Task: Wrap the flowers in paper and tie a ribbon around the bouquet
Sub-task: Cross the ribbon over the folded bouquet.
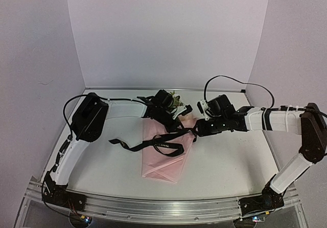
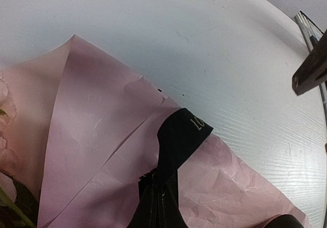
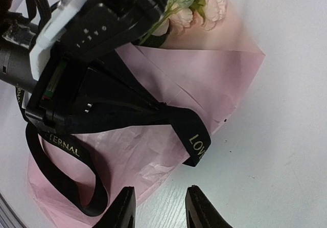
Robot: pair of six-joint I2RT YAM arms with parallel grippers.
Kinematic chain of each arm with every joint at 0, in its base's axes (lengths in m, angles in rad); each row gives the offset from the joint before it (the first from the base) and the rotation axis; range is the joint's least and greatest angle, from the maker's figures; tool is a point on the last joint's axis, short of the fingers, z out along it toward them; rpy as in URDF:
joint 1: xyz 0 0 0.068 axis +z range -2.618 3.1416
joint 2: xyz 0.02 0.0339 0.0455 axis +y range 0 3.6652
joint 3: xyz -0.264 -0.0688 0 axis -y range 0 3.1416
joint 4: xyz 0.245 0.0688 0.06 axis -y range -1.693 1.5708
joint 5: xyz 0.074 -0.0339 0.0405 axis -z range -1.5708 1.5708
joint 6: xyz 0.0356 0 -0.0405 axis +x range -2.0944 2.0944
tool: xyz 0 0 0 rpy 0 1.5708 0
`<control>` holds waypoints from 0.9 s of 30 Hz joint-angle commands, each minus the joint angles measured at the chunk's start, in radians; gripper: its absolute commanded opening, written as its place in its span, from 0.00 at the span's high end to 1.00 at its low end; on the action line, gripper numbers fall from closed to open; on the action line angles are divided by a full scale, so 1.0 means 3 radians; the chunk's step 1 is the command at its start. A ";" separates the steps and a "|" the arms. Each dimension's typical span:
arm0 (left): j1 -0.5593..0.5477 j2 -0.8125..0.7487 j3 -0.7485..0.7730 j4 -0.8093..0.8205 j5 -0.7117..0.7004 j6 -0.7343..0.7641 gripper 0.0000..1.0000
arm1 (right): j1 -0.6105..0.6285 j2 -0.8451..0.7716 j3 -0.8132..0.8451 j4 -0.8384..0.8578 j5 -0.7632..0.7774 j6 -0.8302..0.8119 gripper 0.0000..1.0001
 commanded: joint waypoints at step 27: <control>0.0383 0.0104 0.0301 0.0165 0.0426 -0.0453 1.00 | -0.0129 0.1285 0.0995 0.0265 -0.0476 -0.0226 0.59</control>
